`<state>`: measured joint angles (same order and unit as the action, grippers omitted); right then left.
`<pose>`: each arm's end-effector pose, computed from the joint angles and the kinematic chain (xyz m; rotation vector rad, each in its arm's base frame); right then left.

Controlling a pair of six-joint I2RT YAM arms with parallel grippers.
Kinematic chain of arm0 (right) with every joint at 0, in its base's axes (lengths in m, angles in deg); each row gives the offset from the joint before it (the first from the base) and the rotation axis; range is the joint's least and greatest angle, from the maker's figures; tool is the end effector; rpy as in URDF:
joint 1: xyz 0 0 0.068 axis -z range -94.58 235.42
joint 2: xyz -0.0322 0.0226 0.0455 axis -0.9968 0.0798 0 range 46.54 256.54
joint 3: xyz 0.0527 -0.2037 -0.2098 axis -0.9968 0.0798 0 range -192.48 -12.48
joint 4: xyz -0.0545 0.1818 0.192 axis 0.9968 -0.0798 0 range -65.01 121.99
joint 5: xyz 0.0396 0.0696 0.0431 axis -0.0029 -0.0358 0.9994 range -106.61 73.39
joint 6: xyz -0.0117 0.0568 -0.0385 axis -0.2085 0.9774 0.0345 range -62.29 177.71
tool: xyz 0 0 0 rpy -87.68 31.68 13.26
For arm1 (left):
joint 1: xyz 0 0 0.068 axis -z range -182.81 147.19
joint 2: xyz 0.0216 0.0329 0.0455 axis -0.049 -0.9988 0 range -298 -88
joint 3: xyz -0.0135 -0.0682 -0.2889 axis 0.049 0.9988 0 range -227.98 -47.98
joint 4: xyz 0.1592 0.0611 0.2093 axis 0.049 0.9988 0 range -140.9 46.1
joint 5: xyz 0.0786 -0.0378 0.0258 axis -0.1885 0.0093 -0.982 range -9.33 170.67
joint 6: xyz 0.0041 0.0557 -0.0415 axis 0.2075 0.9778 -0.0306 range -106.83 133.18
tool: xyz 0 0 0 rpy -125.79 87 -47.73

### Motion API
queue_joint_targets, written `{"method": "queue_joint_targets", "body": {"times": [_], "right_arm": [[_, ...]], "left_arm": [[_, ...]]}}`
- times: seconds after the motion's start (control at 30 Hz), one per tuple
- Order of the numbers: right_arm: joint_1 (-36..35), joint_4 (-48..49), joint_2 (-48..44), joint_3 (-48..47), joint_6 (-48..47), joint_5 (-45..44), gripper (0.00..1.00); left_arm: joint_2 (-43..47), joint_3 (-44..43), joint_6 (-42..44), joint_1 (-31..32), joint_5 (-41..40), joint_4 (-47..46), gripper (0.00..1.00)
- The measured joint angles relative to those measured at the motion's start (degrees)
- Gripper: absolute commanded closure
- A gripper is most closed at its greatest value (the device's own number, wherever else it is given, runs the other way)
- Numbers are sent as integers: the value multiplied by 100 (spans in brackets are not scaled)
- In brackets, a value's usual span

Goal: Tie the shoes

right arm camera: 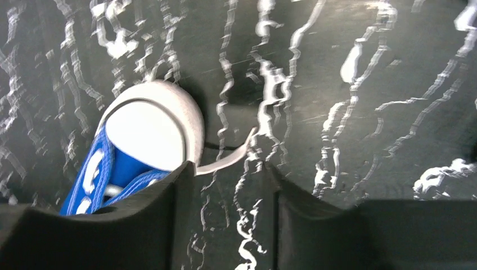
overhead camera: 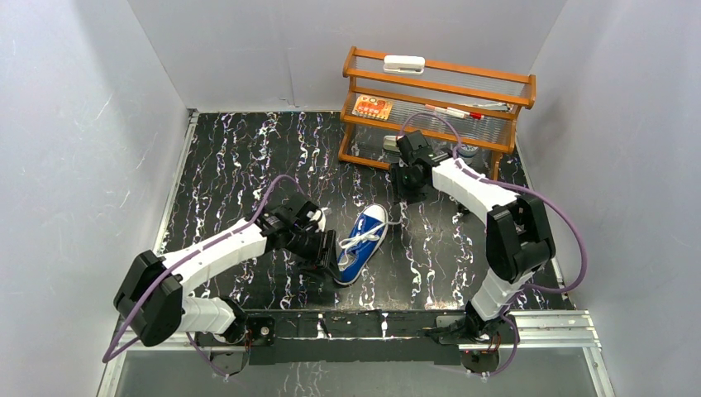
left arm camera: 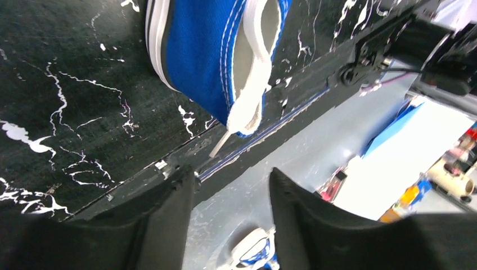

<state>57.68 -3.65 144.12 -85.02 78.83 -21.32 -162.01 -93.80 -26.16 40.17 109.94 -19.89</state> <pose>0.3363 0.1717 0.2331 -0.1240 2.6337 0.1865 0.1684 -0.1946 0.2182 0.2978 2.8623 -1.0846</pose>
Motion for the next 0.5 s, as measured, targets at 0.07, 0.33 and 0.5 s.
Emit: {"method": "queue_joint_targets", "body": {"times": [0.07,0.33,0.5], "right_arm": [[4,-136,-55,-83,-337,404,27],[15,-203,-992,901,-1342,2747,27],[9,-114,-719,944,-2033,4041,33]], "left_arm": [[50,-118,70,-4,-116,105,30],[662,-562,444,-470,-396,254,26],[120,-664,1447,-1088,-208,-223,34]]}}
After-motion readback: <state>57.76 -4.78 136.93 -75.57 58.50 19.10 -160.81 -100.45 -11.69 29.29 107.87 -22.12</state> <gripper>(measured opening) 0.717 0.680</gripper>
